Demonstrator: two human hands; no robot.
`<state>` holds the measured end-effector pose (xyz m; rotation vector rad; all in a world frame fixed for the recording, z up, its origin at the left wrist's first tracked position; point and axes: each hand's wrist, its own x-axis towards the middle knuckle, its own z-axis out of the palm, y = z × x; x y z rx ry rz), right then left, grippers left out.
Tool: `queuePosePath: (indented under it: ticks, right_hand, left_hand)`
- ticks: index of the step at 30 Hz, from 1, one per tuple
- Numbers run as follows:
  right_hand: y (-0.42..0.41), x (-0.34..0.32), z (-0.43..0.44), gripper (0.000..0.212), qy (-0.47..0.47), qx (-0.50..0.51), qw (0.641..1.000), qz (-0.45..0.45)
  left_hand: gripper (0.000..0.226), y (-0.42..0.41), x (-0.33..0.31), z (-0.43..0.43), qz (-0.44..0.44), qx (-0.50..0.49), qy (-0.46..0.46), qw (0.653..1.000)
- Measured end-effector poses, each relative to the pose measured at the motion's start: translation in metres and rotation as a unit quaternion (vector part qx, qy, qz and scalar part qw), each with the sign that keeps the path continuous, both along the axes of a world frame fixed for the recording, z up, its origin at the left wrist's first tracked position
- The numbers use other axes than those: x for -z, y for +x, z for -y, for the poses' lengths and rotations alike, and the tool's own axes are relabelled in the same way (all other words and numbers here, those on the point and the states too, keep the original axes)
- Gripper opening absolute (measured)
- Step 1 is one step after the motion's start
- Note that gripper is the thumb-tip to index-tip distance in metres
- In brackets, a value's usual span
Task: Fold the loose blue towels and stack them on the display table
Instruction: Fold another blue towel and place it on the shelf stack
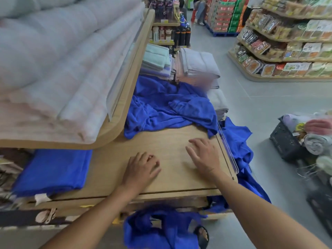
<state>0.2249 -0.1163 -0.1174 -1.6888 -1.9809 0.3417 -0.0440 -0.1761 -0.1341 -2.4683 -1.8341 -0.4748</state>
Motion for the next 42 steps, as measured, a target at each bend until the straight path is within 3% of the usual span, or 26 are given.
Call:
queuePosePath:
  ticks: [2, 5, 7, 9, 15, 18, 21, 23, 25, 27, 30, 32, 34, 37, 39, 42]
  right_hand:
    - [-0.021, 0.005, 0.025, 0.08, 0.025, -0.134, 0.991, 0.009]
    - [-0.056, 0.044, 0.086, 0.097, 0.106, -0.363, 0.902, 0.207]
    - [-0.06, 0.056, 0.1, 0.098, 0.103, -0.315, 0.915, 0.228]
    - [-0.055, 0.051, 0.096, 0.092, 0.085, -0.282, 0.934, 0.202]
    - [-0.053, 0.033, 0.097, 0.06, 0.052, -0.309, 0.945, 0.098]
    - [-0.053, 0.017, 0.096, 0.036, -0.005, -0.284, 0.959, -0.021]
    - [-0.045, 0.01, 0.103, 0.02, -0.041, -0.271, 0.95, -0.148]
    - [-0.036, 0.015, 0.123, 0.011, -0.014, -0.259, 0.936, -0.237]
    - [-0.02, 0.037, 0.158, 0.011, 0.023, -0.254, 0.928, -0.271]
    - [-0.002, 0.079, 0.193, 0.017, -0.018, -0.248, 0.935, -0.254]
    - [0.014, 0.185, 0.231, 0.015, -0.238, -0.164, 0.937, -0.197]
    - [0.019, 0.269, 0.246, 0.012, -0.336, -0.119, 0.925, -0.128]
    - [0.016, 0.352, 0.258, 0.011, -0.382, -0.115, 0.915, -0.057]
    - [0.001, 0.472, 0.273, 0.013, -0.453, -0.083, 0.887, -0.009]
    - [-0.01, 0.55, 0.279, 0.014, -0.499, -0.042, 0.865, -0.035]
    - [-0.024, 0.659, 0.277, 0.044, -0.544, -0.02, 0.839, -0.022]
  left_hand:
    - [0.018, 0.0, -0.001, 0.002, 0.018, -0.003, 0.028, 0.999]
    - [0.018, -0.001, -0.003, 0.001, 0.036, -0.019, 0.015, 0.999]
    - [0.022, -0.001, -0.001, 0.002, 0.053, -0.012, 0.004, 0.999]
    - [0.025, -0.001, -0.003, 0.006, 0.063, -0.009, 0.002, 0.998]
    - [0.03, -0.001, -0.008, 0.011, 0.061, -0.013, -0.007, 0.998]
    - [0.024, 0.003, -0.011, 0.015, 0.04, -0.033, -0.021, 0.998]
    - [0.025, 0.011, -0.013, 0.027, 0.032, -0.042, -0.064, 0.997]
    - [0.034, 0.015, -0.01, 0.05, 0.05, -0.042, -0.067, 0.996]
    - [0.037, 0.023, -0.002, 0.084, 0.037, -0.038, -0.035, 0.998]
    - [0.04, 0.031, 0.015, 0.118, 0.012, -0.035, 0.011, 0.999]
    - [0.04, 0.03, 0.067, 0.153, 0.041, 0.03, 0.127, 0.991]
    - [0.037, 0.027, 0.122, 0.172, 0.095, 0.095, 0.139, 0.981]
    - [0.036, 0.023, 0.192, 0.189, 0.132, 0.12, 0.023, 0.984]
    - [0.034, 0.012, 0.31, 0.217, 0.172, 0.059, -0.199, 0.963]
    - [0.032, 0.004, 0.386, 0.232, 0.199, -0.002, -0.273, 0.941]
    - [0.029, -0.003, 0.481, 0.243, 0.221, -0.065, -0.343, 0.911]
